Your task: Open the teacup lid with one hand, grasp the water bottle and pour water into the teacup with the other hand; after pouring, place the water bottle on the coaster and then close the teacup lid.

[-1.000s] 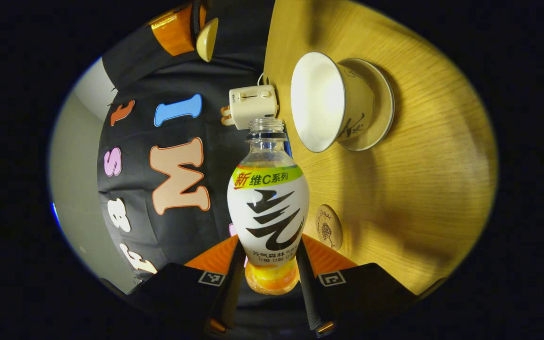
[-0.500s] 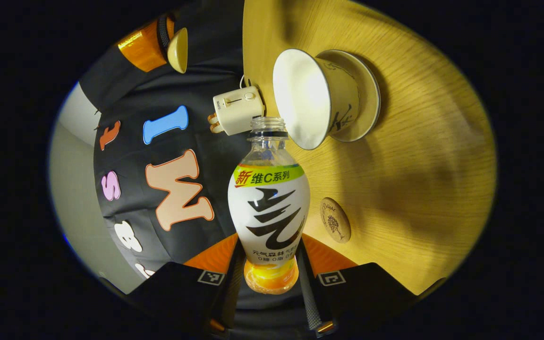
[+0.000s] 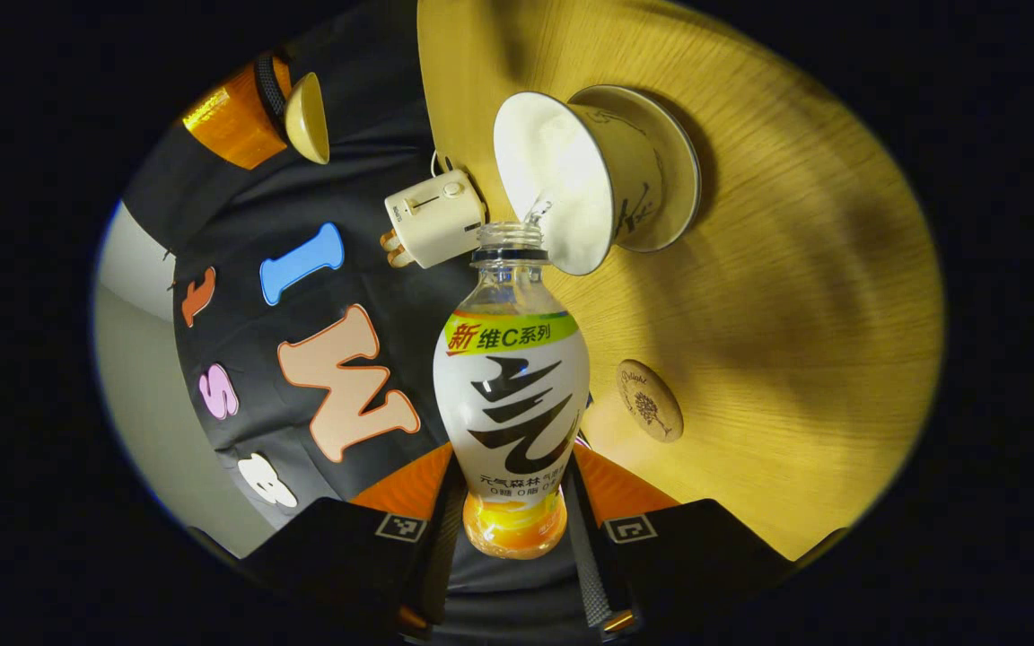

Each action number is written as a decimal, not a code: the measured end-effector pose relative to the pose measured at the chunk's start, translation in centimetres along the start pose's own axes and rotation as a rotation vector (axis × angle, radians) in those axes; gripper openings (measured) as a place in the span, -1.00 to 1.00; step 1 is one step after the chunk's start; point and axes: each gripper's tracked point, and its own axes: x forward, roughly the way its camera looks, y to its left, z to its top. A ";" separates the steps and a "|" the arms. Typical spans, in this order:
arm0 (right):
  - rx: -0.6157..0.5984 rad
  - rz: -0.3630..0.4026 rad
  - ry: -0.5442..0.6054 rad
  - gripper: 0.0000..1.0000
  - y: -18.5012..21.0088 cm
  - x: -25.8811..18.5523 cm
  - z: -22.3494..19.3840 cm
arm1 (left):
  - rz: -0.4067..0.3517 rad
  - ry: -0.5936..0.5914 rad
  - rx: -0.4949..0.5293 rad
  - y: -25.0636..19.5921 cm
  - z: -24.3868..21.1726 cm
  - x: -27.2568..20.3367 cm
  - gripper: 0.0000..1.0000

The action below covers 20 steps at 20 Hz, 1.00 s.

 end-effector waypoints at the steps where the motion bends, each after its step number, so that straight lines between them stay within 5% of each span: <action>1: 0.000 0.001 -0.001 -0.47 0.1 -0.1 0.0 | 0.001 0.003 0.011 0.2 -0.1 -0.1 0.15; 20: -0.014 -0.001 0.001 -0.48 -0.1 -0.1 0.0 | 0.068 0.027 0.187 2.3 -0.5 -0.1 0.13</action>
